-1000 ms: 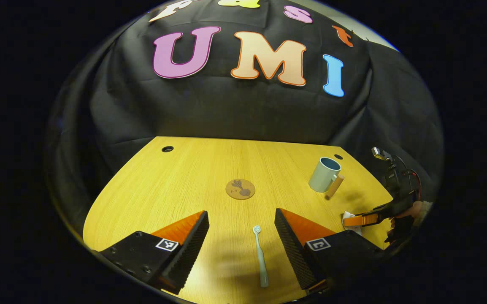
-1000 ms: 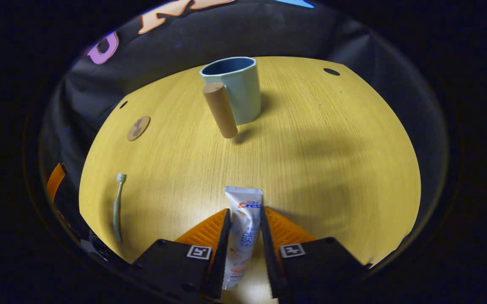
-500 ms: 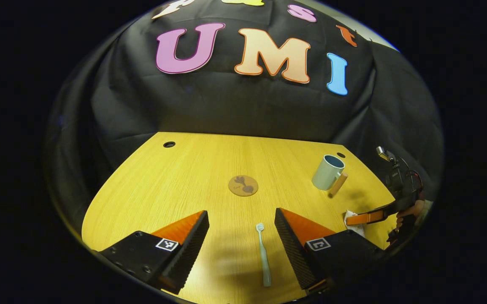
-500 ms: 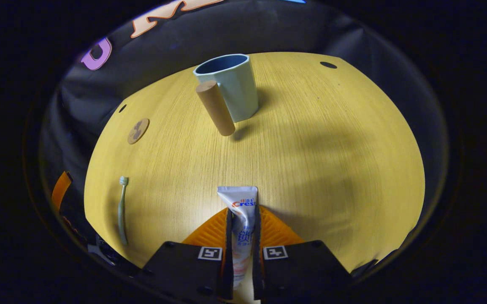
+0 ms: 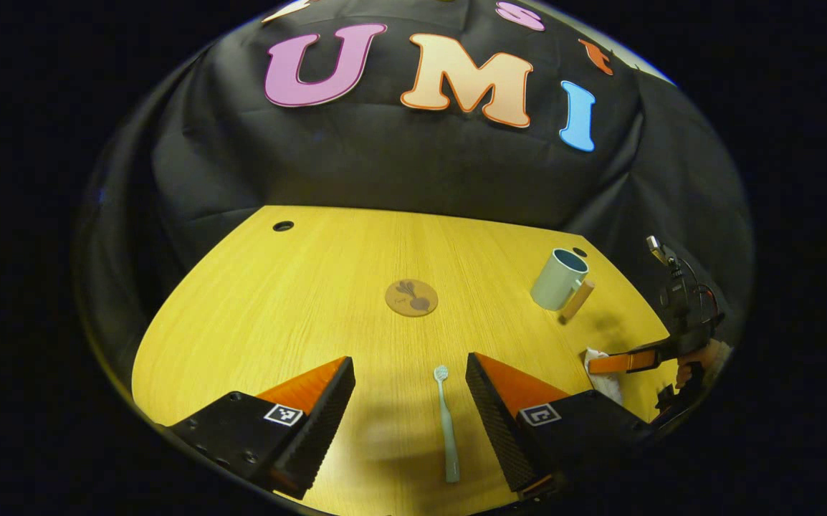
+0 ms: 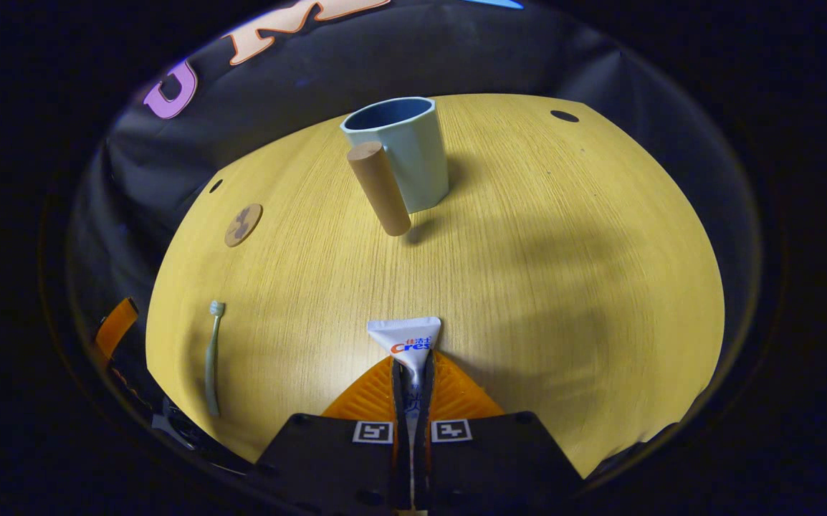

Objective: Put the toothbrush and toothpaste on the desktop into the cup, then pick up the cup and place it on the coaster on the desktop.

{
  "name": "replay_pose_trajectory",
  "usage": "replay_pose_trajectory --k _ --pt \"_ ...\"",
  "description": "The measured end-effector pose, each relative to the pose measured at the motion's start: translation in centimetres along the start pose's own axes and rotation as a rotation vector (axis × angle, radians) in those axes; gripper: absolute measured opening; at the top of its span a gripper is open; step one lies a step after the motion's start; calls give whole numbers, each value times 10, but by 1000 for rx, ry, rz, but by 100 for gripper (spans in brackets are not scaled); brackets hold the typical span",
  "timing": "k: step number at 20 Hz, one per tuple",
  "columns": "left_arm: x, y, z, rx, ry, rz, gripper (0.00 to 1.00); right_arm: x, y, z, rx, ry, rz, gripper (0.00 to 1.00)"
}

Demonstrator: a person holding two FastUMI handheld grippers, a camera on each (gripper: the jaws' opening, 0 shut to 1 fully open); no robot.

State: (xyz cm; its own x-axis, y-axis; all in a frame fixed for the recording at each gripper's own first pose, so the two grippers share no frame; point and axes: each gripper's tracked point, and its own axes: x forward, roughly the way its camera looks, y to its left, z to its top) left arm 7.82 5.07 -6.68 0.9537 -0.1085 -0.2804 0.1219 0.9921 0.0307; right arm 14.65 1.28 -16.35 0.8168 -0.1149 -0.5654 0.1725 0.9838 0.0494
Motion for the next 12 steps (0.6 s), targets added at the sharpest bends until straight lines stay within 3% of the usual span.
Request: replay_pose_trajectory --k 11,12 --pt "28 -27 -58 2 211 5 86 0 0 1 -4 7 20 4" --pt "29 -28 -63 9 228 8 76 1 0 1 -7 7 24 5"
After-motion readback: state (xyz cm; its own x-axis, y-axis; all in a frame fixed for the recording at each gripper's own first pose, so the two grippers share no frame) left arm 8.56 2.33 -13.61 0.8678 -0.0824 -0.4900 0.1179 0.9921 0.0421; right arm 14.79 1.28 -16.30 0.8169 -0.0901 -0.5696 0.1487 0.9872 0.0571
